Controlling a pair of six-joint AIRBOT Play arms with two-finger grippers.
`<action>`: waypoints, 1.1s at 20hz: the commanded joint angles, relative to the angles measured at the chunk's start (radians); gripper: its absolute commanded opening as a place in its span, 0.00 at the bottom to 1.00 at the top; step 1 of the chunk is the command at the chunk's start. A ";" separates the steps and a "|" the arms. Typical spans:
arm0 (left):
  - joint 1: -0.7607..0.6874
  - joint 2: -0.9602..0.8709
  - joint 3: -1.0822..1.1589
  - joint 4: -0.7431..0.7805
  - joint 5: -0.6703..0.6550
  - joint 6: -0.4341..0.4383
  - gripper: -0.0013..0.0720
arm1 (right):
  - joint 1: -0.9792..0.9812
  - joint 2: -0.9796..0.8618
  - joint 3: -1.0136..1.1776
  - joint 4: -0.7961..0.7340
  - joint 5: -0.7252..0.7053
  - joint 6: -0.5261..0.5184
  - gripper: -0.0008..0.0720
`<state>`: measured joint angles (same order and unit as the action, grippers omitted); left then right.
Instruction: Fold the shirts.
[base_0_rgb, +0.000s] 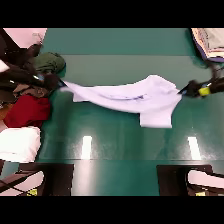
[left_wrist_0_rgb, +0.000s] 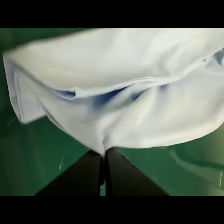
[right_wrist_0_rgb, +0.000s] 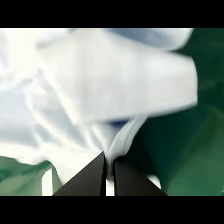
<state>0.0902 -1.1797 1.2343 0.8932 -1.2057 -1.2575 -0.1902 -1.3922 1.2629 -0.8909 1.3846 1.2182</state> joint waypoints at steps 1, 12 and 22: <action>0.063 0.110 0.183 -0.011 0.008 -0.053 0.05 | -0.036 0.165 0.174 0.002 -0.040 0.042 0.04; 0.064 0.302 0.869 -0.013 0.118 -0.101 0.05 | -0.036 0.534 0.672 -0.032 -0.264 0.060 0.04; 0.064 0.381 0.811 -0.090 0.066 -0.188 0.05 | -0.036 0.589 0.793 -0.444 0.002 0.215 0.03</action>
<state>0.1547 -0.8005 2.0911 0.7849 -1.0882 -1.4139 -0.2260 -0.7757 2.0415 -1.2541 1.2602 1.4017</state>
